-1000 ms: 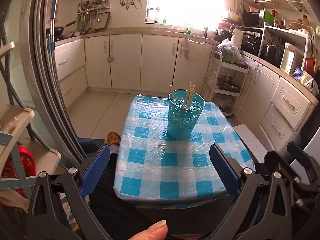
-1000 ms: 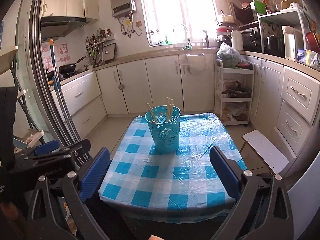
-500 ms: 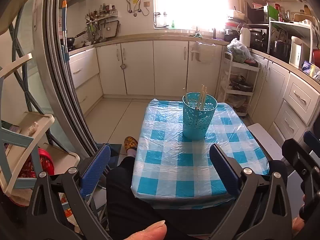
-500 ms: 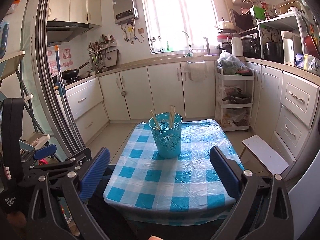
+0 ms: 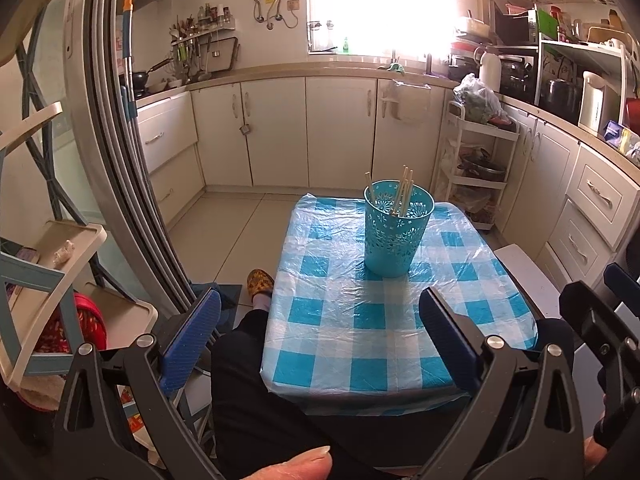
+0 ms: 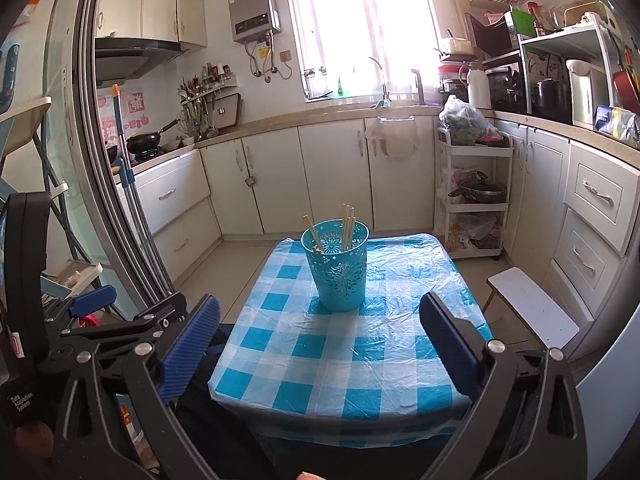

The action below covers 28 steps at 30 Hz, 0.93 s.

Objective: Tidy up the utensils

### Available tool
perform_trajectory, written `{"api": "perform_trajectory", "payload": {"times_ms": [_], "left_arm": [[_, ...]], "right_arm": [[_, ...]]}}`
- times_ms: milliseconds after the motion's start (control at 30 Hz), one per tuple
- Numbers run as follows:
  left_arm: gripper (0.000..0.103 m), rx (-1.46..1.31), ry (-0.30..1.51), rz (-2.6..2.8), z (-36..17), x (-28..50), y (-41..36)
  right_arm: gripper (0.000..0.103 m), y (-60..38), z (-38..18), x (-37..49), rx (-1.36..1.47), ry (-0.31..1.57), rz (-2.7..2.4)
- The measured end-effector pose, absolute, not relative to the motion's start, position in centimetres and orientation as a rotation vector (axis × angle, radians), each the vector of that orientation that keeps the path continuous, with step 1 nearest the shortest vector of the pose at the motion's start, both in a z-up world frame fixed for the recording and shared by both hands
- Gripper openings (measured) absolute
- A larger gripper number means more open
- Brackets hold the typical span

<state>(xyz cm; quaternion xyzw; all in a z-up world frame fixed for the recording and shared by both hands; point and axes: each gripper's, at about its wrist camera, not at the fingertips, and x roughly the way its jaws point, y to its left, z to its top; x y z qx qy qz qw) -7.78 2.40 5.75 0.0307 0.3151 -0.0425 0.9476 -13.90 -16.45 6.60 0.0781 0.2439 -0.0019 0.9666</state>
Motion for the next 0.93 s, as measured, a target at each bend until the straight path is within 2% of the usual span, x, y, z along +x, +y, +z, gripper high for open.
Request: {"api": "perform_trajectory", "payload": {"times_ms": [333, 567, 933], "left_arm": [[0.096, 0.044, 0.653, -0.095, 5.4, -7.6, 2.6], [0.096, 0.055, 0.533, -0.069, 6.2, -9.1, 2.7], [0.096, 0.033, 0.651, -0.119, 4.4, -7.5, 2.6]], "right_arm": [[0.096, -16.4, 6.5, -13.7, 0.164, 0.51, 0.001], [0.096, -16.4, 6.3, -13.6, 0.167, 0.514, 0.001], [0.096, -16.2, 6.2, -13.6, 0.168, 0.516, 0.003]]}}
